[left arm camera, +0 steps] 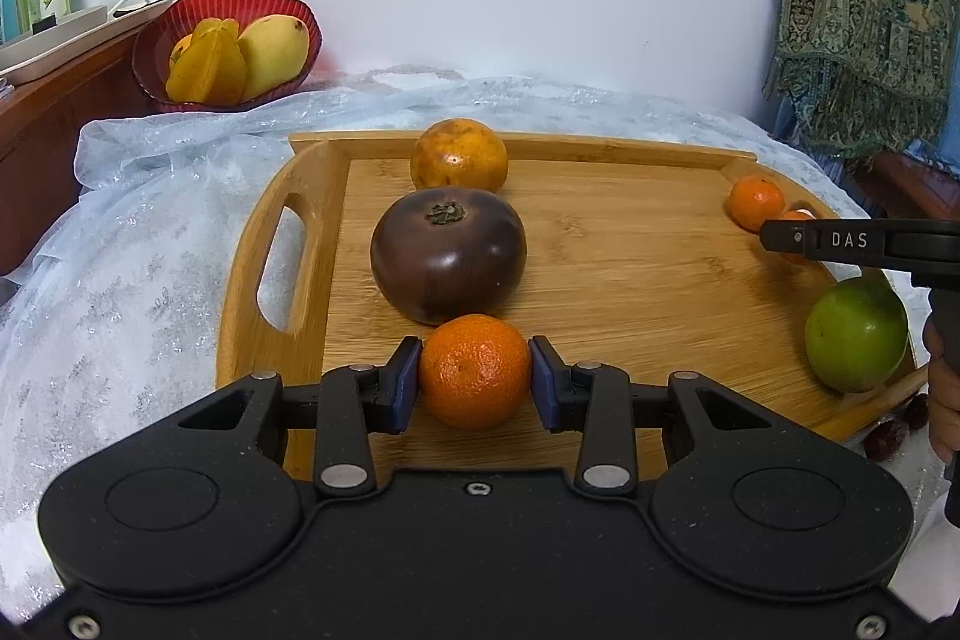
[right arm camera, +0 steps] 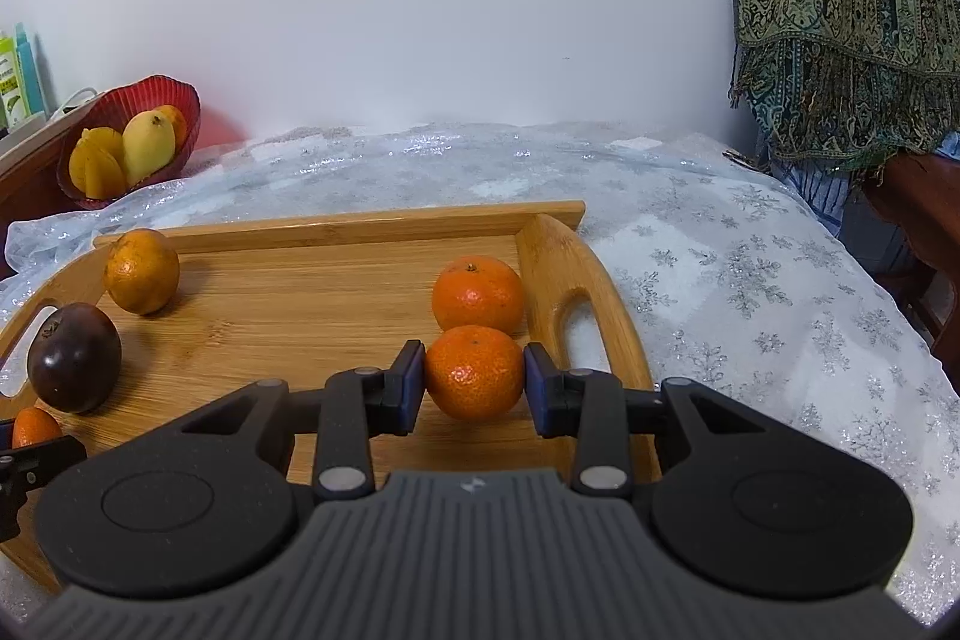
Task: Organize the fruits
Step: 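Lower the held mandarins onto the tray with both grippers, then open the left gripper to release its mandarin while the right releases its mandarin, then withdraw both grippers from the tray toward the red dates on the cloth, then grasp a red date with the left gripper while the right grasps another red date, then carry both red dates over the bamboo tray with both grippers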
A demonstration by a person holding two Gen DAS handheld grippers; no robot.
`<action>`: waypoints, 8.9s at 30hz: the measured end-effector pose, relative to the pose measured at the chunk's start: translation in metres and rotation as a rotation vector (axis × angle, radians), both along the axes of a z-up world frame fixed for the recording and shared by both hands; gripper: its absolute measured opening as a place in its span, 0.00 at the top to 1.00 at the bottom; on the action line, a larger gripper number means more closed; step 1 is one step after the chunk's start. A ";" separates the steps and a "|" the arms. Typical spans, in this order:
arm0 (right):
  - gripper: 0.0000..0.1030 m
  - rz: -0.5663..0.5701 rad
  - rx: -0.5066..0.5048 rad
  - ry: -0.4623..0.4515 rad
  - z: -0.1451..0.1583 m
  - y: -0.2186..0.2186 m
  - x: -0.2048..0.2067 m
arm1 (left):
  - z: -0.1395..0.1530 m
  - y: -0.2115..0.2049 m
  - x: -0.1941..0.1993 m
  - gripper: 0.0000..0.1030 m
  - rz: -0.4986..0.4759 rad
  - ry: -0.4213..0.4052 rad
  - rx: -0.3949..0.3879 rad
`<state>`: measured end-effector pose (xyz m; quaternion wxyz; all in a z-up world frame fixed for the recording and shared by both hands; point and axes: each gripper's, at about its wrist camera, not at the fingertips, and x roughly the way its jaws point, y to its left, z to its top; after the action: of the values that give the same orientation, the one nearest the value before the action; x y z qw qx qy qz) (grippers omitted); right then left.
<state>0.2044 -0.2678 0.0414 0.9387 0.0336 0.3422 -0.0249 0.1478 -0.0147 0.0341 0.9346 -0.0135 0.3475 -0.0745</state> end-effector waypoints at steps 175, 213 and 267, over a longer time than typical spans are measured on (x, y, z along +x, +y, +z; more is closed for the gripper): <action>0.57 -0.131 -0.002 -0.102 -0.020 0.026 -0.151 | -0.028 -0.038 -0.188 0.70 -0.103 -0.116 -0.021; 0.67 -0.091 0.050 -0.216 0.005 0.030 -0.162 | 0.010 -0.039 -0.142 0.75 -0.046 -0.217 0.000; 0.66 0.085 0.161 0.087 0.017 0.016 0.040 | 0.021 -0.049 0.098 0.75 -0.095 0.009 -0.063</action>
<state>0.2447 -0.2516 0.0579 0.9175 0.0931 0.3844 0.0409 0.2453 -0.0632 0.0550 0.9275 -0.0266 0.3496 -0.1297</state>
